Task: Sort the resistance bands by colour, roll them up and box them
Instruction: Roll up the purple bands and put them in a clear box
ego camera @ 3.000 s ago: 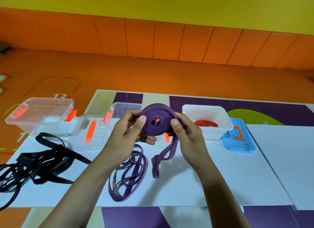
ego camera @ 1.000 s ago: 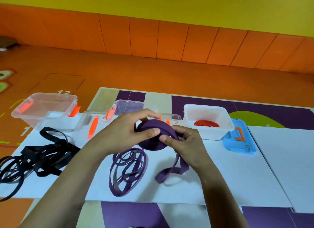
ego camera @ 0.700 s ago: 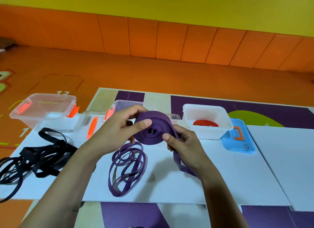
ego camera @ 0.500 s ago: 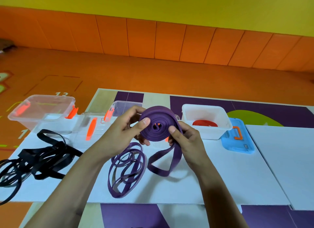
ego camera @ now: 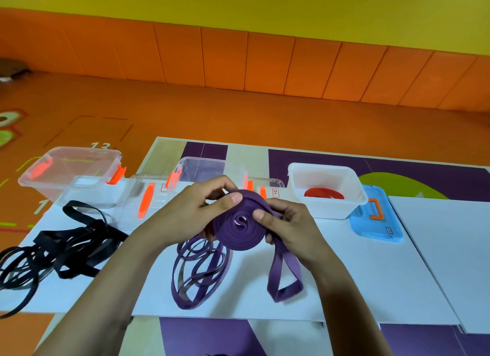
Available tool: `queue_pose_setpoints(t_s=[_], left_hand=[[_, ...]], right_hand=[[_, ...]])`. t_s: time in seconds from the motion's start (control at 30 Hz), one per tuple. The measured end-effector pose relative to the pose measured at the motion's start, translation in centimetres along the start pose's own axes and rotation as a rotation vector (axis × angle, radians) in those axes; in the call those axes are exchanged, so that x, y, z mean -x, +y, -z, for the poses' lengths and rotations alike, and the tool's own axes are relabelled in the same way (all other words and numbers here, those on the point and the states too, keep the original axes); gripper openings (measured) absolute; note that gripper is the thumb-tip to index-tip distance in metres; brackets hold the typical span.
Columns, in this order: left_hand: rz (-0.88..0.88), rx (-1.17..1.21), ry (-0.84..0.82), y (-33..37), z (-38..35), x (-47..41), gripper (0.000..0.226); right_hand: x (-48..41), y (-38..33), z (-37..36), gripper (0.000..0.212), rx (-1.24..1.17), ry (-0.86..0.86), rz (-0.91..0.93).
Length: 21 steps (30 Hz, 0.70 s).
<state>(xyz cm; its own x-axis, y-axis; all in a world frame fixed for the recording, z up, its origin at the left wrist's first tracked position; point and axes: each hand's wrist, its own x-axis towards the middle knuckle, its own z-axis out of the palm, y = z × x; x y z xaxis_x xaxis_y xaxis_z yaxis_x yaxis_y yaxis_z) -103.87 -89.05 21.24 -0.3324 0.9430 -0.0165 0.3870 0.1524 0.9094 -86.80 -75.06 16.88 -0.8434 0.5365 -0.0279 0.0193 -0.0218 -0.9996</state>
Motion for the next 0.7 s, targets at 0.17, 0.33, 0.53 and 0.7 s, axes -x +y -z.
queue_pose_setpoints(t_s=[0.17, 0.33, 0.53, 0.7], left_hand=[[-0.011, 0.025, 0.004, -0.7, -0.1, 0.0, 0.027], [-0.016, 0.011, 0.017, -0.9, -0.1, 0.0, 0.025], [-0.025, -0.03, 0.061, -0.8, 0.2, -0.2, 0.021], [-0.031, -0.07, 0.187, -1.1, 1.5, -0.2, 0.024]], right_hand=[[-0.2, 0.1, 0.1, 0.034, 0.003, 0.029, 0.018], [-0.4, 0.6, 0.6, 0.02, -0.016, 0.063, 0.066], [-0.8, 0.0, -0.2, 0.015, 0.099, 0.093, 0.118], [-0.8, 1.3, 1.3, 0.016, 0.244, -0.033, 0.044]])
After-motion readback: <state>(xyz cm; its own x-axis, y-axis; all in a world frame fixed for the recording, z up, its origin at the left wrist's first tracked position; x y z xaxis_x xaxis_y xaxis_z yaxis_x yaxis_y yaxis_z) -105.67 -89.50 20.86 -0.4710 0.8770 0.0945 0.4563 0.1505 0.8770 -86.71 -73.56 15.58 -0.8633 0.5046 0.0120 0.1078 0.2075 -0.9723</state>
